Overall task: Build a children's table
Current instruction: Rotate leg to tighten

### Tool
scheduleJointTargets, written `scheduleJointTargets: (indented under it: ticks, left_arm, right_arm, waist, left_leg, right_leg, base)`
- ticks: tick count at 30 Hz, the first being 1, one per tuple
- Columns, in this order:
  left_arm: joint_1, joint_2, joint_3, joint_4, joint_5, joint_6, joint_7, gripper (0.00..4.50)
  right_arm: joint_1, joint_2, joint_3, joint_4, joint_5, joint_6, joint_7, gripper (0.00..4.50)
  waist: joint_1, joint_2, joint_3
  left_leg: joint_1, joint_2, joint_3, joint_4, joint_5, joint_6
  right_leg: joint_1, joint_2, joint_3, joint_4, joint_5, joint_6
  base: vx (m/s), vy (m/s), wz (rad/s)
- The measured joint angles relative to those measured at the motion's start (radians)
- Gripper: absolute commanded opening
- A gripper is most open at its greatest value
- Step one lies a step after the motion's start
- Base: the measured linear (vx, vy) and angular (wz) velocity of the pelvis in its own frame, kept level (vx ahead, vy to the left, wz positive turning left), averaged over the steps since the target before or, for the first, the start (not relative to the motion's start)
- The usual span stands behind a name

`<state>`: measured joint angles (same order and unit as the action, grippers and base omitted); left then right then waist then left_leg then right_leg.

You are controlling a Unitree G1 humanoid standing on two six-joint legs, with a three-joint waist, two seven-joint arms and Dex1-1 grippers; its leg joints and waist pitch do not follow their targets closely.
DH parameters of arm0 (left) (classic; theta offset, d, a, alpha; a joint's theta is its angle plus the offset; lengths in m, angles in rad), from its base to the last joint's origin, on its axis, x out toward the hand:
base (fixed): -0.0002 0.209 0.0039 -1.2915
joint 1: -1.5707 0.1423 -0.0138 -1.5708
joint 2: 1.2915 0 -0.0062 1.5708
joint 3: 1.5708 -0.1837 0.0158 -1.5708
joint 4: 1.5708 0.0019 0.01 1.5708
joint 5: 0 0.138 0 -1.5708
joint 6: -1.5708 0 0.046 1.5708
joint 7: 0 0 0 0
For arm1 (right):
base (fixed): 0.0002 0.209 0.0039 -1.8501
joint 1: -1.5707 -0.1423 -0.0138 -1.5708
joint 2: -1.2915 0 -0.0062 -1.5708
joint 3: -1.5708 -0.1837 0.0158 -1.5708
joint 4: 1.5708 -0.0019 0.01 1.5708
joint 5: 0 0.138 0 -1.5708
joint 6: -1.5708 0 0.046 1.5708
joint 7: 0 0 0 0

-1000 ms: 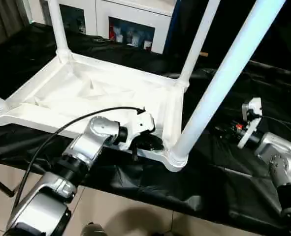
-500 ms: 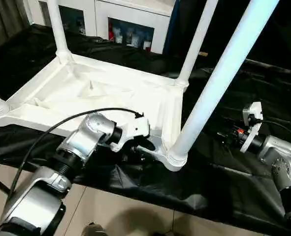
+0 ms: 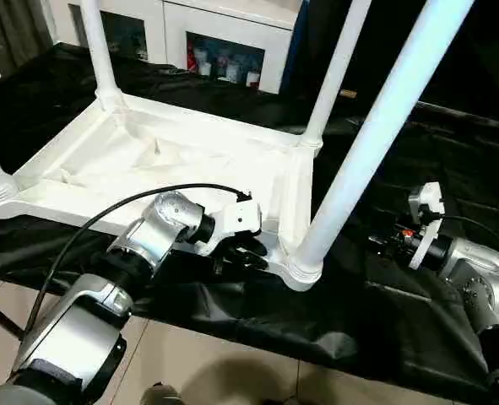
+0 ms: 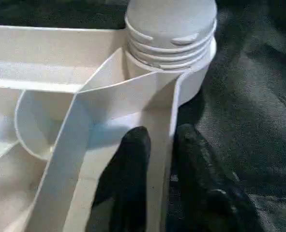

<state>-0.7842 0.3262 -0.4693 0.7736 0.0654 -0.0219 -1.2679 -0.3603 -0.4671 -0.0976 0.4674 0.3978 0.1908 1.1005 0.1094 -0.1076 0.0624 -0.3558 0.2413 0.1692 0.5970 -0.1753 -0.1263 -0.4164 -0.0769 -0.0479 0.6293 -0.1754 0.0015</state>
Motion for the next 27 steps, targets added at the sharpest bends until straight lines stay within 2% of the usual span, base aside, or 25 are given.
scheduleJointTargets:
  ticks: [4, 8, 14, 16, 17, 20, 23, 27]
  left_arm:
    - [-0.011, 0.000, -0.001, 0.023, 0.008, 0.007, -0.006, 0.54]
    - [-0.036, -0.006, -0.002, 0.049, 0.020, 0.052, 0.004, 0.27]
    - [-0.048, -0.058, 0.033, 0.076, 0.030, 0.117, 0.141, 0.04]
    - [-0.035, -0.062, 0.048, 0.063, 0.029, 0.118, 0.169, 0.01]
    - [-0.025, -0.062, 0.056, 0.051, 0.029, 0.120, 0.177, 0.01]
    - [0.001, -0.059, 0.064, 0.021, 0.028, 0.116, 0.181, 0.00]
    - [0.013, -0.058, 0.064, 0.005, 0.028, 0.111, 0.179, 0.00]
    - [0.029, -0.053, 0.068, -0.006, 0.028, 0.102, 0.182, 0.00]
  right_arm:
    - [-0.002, 0.000, 0.001, 0.009, -0.003, -0.007, 0.000, 3.23]
    - [-0.020, 0.000, 0.009, 0.020, -0.016, -0.025, -0.014, 3.23]
    - [-0.042, 0.021, 0.019, 0.069, -0.112, -0.109, -0.155, 3.23]
    - [-0.036, 0.021, 0.028, 0.087, -0.134, -0.146, -0.167, 3.23]
    - [-0.030, 0.021, 0.028, 0.093, -0.135, -0.158, -0.164, 3.41]
    - [-0.016, 0.021, 0.028, 0.091, -0.125, -0.161, -0.117, 3.52]
    - [0.011, 0.021, 0.032, 0.043, -0.096, -0.137, -0.060, 3.87]
    - [0.034, 0.024, 0.074, -0.029, -0.075, -0.105, -0.002, 4.05]
  waist:
    - [-0.004, 0.000, 0.000]
    - [-0.019, 0.000, 0.000]
    - [-0.039, 0.002, -0.001]
    - [-0.047, 0.005, -0.003]
    - [-0.048, 0.008, -0.005]
    - [-0.049, 0.019, -0.011]
    - [-0.046, 0.022, -0.013]
    - [-0.049, 0.031, -0.018]
  left_leg:
    - [0.001, 0.000, 0.000, 0.000, 0.000, 0.000]
    - [0.001, 0.000, 0.000, 0.000, 0.000, 0.000]
    - [0.000, -0.001, -0.001, 0.000, 0.000, 0.000]
    - [0.000, -0.001, -0.001, 0.000, 0.000, 0.000]
    - [0.000, -0.001, -0.001, 0.000, 0.000, 0.000]
    - [0.002, -0.001, 0.000, -0.002, -0.001, 0.002]
    - [0.003, -0.001, 0.000, -0.007, -0.001, 0.002]
    - [0.004, -0.001, 0.001, -0.008, -0.001, 0.002]
  right_leg:
    - [0.000, 0.000, 0.000, 0.000, 0.000, 0.000]
    - [0.000, 0.000, 0.000, 0.000, 0.000, 0.000]
    - [-0.001, 0.000, -0.001, -0.002, 0.000, 0.000]
    - [-0.001, 0.000, -0.001, -0.002, 0.000, 0.000]
    - [-0.001, 0.000, -0.001, -0.002, 0.000, 0.000]
    - [-0.001, 0.000, 0.000, -0.003, 0.001, -0.002]
    - [-0.001, 0.000, -0.001, -0.003, 0.000, -0.003]
    - [0.000, 0.000, -0.001, -0.005, -0.002, 0.002]
  base:
    - [0.000, 0.000, 0.00]
    - [0.000, 0.000, 0.00]
    - [0.000, 0.000, 0.00]
    - [0.000, 0.000, 0.00]
    - [0.000, 0.000, 0.00]
    - [0.000, 0.000, 0.00]
    - [0.000, 0.000, 0.00]
    - [0.000, 0.000, 0.00]
